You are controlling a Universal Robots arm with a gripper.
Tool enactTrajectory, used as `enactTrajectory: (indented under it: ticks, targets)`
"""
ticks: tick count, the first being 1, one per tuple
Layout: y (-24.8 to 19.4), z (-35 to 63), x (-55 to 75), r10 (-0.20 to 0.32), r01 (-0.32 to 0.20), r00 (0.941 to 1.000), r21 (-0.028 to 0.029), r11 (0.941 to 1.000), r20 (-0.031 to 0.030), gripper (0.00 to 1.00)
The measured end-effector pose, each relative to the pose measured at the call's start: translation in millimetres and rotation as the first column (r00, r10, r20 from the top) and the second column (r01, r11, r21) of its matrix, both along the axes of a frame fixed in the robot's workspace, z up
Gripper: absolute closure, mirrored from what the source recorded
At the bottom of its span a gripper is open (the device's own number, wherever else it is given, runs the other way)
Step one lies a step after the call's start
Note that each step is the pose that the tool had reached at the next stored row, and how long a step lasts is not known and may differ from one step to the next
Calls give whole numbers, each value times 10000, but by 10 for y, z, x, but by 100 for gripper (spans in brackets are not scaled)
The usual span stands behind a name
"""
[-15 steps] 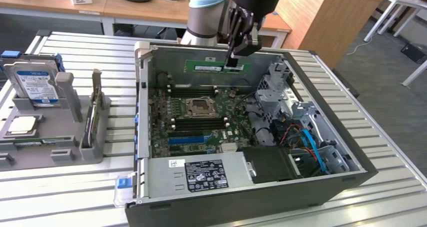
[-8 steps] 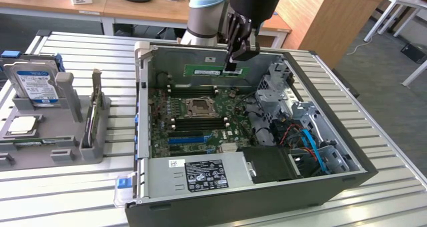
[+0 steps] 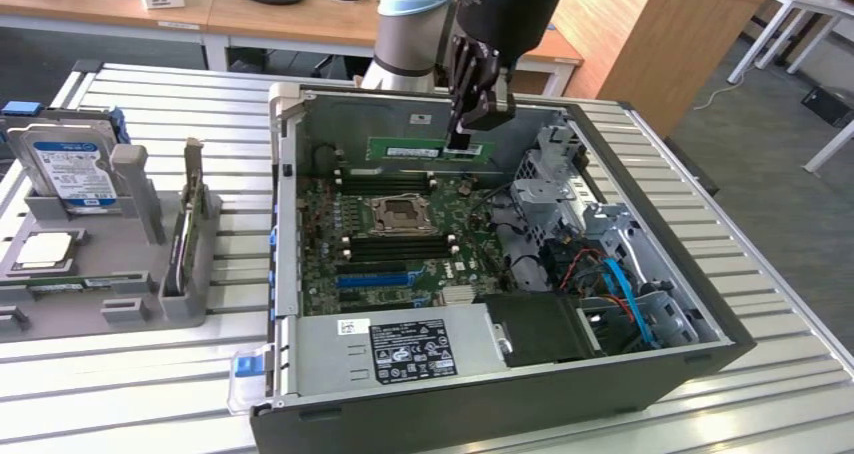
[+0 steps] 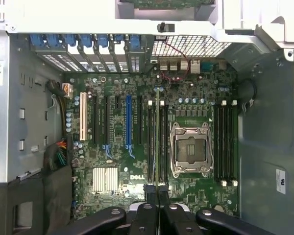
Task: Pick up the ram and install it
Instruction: 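Pick up the ram and move it above insertion slot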
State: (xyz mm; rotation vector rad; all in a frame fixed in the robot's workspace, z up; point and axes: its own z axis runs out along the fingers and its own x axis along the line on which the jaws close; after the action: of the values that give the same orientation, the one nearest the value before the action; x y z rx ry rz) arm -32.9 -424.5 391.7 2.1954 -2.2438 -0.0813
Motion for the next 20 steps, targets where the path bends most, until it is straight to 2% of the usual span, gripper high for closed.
enactTrajectory:
  ticks: [3, 5, 11, 13, 20]
  targets:
    - [0, 0, 0, 0, 0, 10000, 0, 10000, -1, 88]
    - [15, -4, -2, -4, 4, 10000, 4, 10000, 1, 88]
    - [148, -19, 0, 0, 0, 10000, 2, 10000, 0, 88]
    - [174, -22, 0, 0, 0, 10000, 1, 10000, 0, 88]
    - [182, -41, 0, 0, 0, 10000, 3, 10000, 0, 88]
